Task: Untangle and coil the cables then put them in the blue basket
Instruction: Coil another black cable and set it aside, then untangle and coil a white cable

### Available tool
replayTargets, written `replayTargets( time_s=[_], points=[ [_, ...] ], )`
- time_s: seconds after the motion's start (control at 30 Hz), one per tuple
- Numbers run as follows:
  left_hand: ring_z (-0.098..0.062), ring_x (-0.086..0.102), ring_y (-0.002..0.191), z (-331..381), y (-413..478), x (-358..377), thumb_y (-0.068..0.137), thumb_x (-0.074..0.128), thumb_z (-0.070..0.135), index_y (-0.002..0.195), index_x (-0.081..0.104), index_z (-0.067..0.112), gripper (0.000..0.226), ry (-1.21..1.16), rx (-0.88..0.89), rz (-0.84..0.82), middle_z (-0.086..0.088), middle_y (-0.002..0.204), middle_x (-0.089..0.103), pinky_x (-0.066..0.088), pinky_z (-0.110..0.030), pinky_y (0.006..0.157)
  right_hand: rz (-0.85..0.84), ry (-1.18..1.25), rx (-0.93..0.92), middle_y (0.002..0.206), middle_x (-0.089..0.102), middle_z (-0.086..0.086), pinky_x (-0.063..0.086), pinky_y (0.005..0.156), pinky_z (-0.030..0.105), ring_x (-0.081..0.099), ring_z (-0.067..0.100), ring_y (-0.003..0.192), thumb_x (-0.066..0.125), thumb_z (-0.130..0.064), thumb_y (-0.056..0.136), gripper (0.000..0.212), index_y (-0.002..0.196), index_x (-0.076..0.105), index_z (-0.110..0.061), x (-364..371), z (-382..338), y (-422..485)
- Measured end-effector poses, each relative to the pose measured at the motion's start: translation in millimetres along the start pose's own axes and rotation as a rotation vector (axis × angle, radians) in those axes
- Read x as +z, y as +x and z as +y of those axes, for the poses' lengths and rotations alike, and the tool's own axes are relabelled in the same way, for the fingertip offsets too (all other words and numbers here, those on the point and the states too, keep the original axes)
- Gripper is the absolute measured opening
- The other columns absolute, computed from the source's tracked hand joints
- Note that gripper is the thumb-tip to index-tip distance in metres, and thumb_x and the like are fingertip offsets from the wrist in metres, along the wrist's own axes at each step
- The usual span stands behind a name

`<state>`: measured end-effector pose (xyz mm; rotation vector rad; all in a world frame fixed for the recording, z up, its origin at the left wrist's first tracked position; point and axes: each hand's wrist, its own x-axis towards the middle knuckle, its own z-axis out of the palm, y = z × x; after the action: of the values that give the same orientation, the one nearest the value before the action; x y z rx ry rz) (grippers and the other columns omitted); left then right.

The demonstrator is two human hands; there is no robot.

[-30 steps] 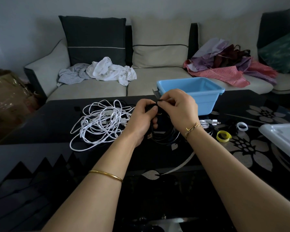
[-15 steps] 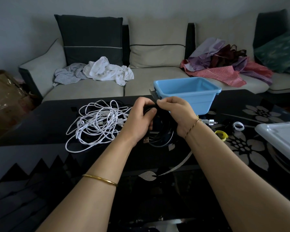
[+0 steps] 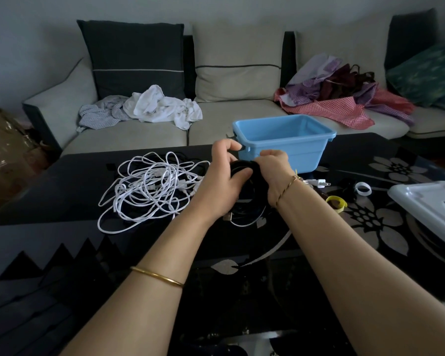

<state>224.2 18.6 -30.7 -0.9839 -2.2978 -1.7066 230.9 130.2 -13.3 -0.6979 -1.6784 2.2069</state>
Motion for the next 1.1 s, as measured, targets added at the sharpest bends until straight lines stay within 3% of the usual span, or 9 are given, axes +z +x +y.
replayTargets(
  time_s=[0.2, 0.27, 0.33, 0.43, 0.57, 0.67, 0.87, 1.0, 1.1],
  points=[
    [-0.005, 0.049, 0.056, -2.7, -1.8, 4.6, 0.094, 0.054, 0.008, 0.112, 0.032, 0.023, 0.031, -0.008, -0.046, -0.030, -0.008, 0.097, 0.050, 0.039, -0.016, 0.053, 0.028, -0.190, -0.089, 0.093, 0.054, 0.010, 0.054, 0.084, 0.044, 0.059, 0.028, 0.089, 0.053, -0.008, 0.087, 0.028, 0.110, 0.041, -0.018, -6.1, 7.6, 5.5],
    [-0.002, 0.047, 0.046, -5.0, -2.3, 5.4, 0.095, 0.052, 0.006, 0.111, 0.034, 0.019, 0.027, -0.061, -0.101, -0.029, -0.004, 0.091, 0.051, 0.041, -0.016, 0.047, 0.005, -0.273, -0.113, 0.089, 0.055, 0.013, 0.053, 0.081, 0.043, 0.057, 0.027, 0.082, 0.055, -0.021, 0.090, 0.019, 0.104, 0.049, -0.011, -8.3, 8.7, 5.5],
    [-0.003, 0.046, 0.043, -9.2, -2.7, 6.5, 0.096, 0.051, 0.007, 0.111, 0.035, 0.017, 0.024, -0.106, -0.161, -0.040, -0.004, 0.080, 0.052, 0.042, -0.018, 0.047, -0.083, -0.309, -0.072, 0.082, 0.052, 0.016, 0.050, 0.070, 0.040, 0.053, 0.026, 0.071, 0.046, -0.033, 0.095, 0.025, 0.096, 0.053, -0.009, -15.8, 6.0, 4.2],
    [-0.009, 0.047, 0.047, -17.4, -3.1, 10.7, 0.097, 0.051, 0.008, 0.111, 0.038, 0.018, 0.021, -0.186, -0.256, -0.025, -0.007, 0.074, 0.052, 0.044, -0.024, 0.051, -0.109, -0.285, 0.001, 0.080, 0.055, 0.011, 0.046, 0.063, 0.034, 0.052, 0.021, 0.066, 0.033, -0.035, 0.100, 0.036, 0.106, 0.054, -0.007, -29.8, -0.8, 1.0],
    [-0.007, 0.048, 0.052, -25.2, 0.1, 18.5, 0.096, 0.052, 0.007, 0.114, 0.041, 0.013, 0.022, -0.375, -0.412, 0.059, -0.009, 0.085, 0.053, 0.043, -0.022, 0.048, -0.224, -0.435, 0.089, 0.090, 0.062, 0.010, 0.055, 0.074, 0.039, 0.060, 0.024, 0.079, 0.043, -0.047, 0.095, 0.039, 0.097, 0.061, -0.011, -49.5, 4.6, -1.9],
    [-0.008, 0.050, 0.056, -32.8, 2.4, 20.5, 0.096, 0.054, 0.011, 0.116, 0.045, 0.012, 0.022, -0.421, -0.500, 0.069, -0.006, 0.082, 0.054, 0.045, -0.023, 0.050, -0.425, -0.465, 0.110, 0.084, 0.065, 0.008, 0.056, 0.079, 0.048, 0.064, 0.023, 0.080, 0.059, -0.027, 0.091, 0.021, 0.100, 0.062, -0.008, -60.8, 13.4, -5.6],
    [-0.016, 0.059, 0.067, -34.6, 3.2, 26.2, 0.096, 0.051, 0.007, 0.114, 0.049, 0.008, 0.018, -0.504, -0.664, 0.001, -0.012, 0.095, 0.059, 0.056, -0.028, 0.054, -0.430, -0.527, 0.064, 0.084, 0.061, 0.010, 0.055, 0.070, 0.041, 0.060, 0.021, 0.075, 0.056, -0.017, 0.093, 0.007, 0.091, 0.058, -0.010, -63.7, 24.2, 0.5],
    [-0.026, 0.067, 0.090, -43.3, 3.6, 25.0, 0.078, 0.068, 0.003, 0.120, 0.049, 0.015, 0.048, -0.378, -0.738, -0.109, -0.015, 0.105, 0.066, 0.057, -0.043, 0.075, -0.372, -0.567, -0.023, 0.072, 0.059, 0.008, 0.054, 0.051, 0.030, 0.059, 0.017, 0.059, 0.058, -0.014, 0.092, 0.012, 0.081, 0.057, -0.011, -62.5, 25.7, 2.5],
    [-0.025, 0.068, 0.090, -49.0, 1.7, 25.4, 0.066, 0.070, 0.005, 0.125, 0.047, 0.013, 0.063, -0.260, -0.772, -0.178, -0.016, 0.106, 0.065, 0.057, -0.040, 0.072, -0.292, -0.765, -0.174, 0.076, 0.059, 0.008, 0.049, 0.048, 0.023, 0.057, 0.016, 0.060, 0.063, -0.019, 0.089, 0.011, 0.088, 0.062, -0.008, -60.4, 27.8, 6.1]
  ],
)
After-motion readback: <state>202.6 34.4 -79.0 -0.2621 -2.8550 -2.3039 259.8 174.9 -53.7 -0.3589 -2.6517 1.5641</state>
